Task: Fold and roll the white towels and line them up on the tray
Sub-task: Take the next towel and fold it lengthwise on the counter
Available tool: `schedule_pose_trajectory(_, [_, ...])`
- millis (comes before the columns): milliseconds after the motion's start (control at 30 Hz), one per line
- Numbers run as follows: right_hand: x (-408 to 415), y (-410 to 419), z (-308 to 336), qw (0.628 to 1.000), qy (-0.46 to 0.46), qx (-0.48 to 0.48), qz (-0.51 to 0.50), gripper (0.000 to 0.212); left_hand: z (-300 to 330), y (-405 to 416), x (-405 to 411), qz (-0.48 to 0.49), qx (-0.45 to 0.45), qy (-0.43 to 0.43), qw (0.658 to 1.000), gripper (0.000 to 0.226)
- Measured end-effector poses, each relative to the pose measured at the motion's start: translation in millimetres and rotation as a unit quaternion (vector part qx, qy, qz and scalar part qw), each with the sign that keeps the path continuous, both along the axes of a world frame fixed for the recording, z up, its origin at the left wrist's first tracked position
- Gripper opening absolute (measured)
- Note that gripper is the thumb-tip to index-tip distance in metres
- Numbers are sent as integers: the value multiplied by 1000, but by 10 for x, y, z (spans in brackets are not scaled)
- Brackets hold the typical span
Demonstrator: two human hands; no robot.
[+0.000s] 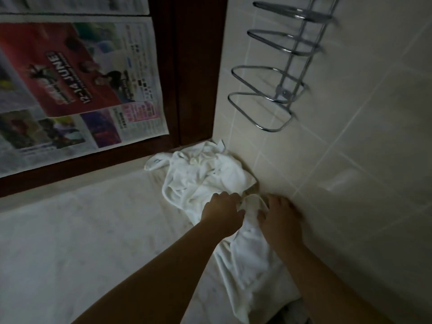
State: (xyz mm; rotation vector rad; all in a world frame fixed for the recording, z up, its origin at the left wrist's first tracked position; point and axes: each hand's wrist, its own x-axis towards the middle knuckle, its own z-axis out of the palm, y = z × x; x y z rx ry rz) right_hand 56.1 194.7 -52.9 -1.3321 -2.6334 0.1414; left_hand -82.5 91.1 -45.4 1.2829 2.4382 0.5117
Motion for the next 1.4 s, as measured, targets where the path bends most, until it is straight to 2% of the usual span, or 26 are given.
schedule_pose_trajectory(233, [-43,145,-72,999,20,-36,24,17,-45,407,-121,52,11,23,998,49])
schedule_pose_trajectory(367, [-49,134,-102,997,50,-23,49,12,-41,608,-206,41,-9,77,996,53])
schedule_pose_trajectory(600, [-9,105,-218,997,49,-20,49,16,-100,805,-229,54,-5,116,992,27])
schedule_pose_trajectory(667, [-7,89,-245,997,59,-14,46,15,-78,776,-253,66,40,83,994,24])
schedule_pose_trajectory(733, [-16,83,-259,997,71,-9,38,15,2,696,-243,89,117,0,989,25])
schedule_pose_trajectory(800, [-28,83,-278,997,74,-4,31,15,121,534,-227,110,202,-70,971,25])
schedule_pose_trajectory(867, [-35,86,-297,998,65,-9,24,16,280,308,-235,125,263,-102,951,24])
schedule_pose_trajectory(967, [-23,93,-318,999,47,-14,12,20,628,-52,-315,146,331,-112,925,22])
schedule_pose_trajectory(1100, [-111,-10,-188,999,-31,-2,-32,31,1227,-476,-468,148,381,-65,910,15])
schedule_pose_trajectory(1167, [-205,-130,-43,999,19,-1,-45,51,1516,-653,-535,134,386,-25,912,15])
schedule_pose_trajectory(1233, [-302,-317,162,982,176,-60,11,79,1763,-823,-583,117,373,18,920,16])
schedule_pose_trajectory(1300, [-404,-586,433,933,322,-110,120,94,1949,-1011,-594,96,344,49,933,18])
schedule_pose_trajectory(1400, [-569,-954,890,881,400,-115,224,106,2145,-1322,-527,48,296,90,950,18])
